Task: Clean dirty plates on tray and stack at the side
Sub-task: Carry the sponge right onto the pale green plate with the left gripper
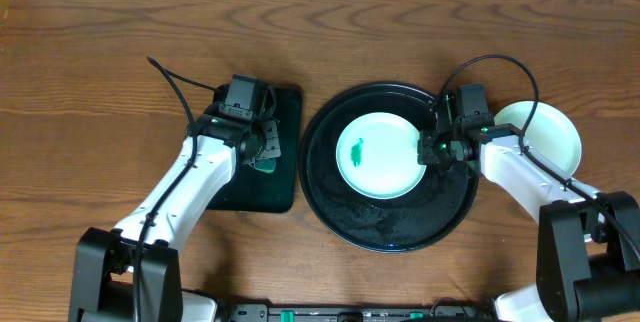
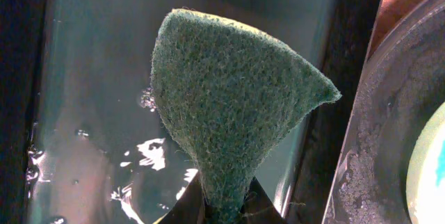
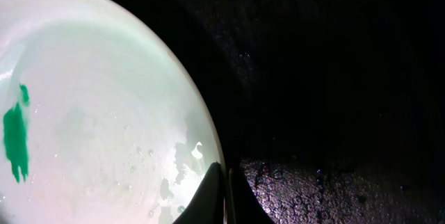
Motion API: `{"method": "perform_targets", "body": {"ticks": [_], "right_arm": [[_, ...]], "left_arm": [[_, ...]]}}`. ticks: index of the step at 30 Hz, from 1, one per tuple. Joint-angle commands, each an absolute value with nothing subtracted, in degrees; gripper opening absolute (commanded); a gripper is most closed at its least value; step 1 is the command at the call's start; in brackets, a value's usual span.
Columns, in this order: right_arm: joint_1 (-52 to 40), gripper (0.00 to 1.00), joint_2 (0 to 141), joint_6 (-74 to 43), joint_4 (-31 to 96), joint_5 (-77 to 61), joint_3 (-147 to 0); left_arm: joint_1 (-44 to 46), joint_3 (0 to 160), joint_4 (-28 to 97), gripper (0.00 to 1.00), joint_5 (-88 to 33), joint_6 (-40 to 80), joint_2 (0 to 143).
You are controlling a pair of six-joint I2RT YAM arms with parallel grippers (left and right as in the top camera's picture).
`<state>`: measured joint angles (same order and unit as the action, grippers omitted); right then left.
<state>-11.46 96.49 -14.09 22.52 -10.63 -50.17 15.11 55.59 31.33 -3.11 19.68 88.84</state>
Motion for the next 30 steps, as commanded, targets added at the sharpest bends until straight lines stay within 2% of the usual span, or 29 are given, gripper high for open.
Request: {"method": "perform_targets", "body": {"ticks": [1, 14, 19, 30], "right_arm": [[-12.0, 0.01, 96.8, -15.0, 22.5, -11.0, -49.6], [-12.9, 0.01, 96.8, -17.4, 22.7, -11.9, -49.4], [-12.9, 0.01, 96.8, -17.4, 22.7, -14.5, -49.4], [-12.9, 0.05, 96.8, -17.4, 22.7, -17.0, -49.4]], "left_arm": [[14.7, 56.0, 31.4, 0.08, -3.4, 20.4, 88.8], [9.7, 75.7, 51.4, 0.07, 0.1, 20.4, 88.8], [12.0, 76.0, 48.9, 0.07, -5.1, 20.5, 89.1], [23.6, 76.0, 41.2, 0.08, -5.4, 27.9, 91.9]]}}
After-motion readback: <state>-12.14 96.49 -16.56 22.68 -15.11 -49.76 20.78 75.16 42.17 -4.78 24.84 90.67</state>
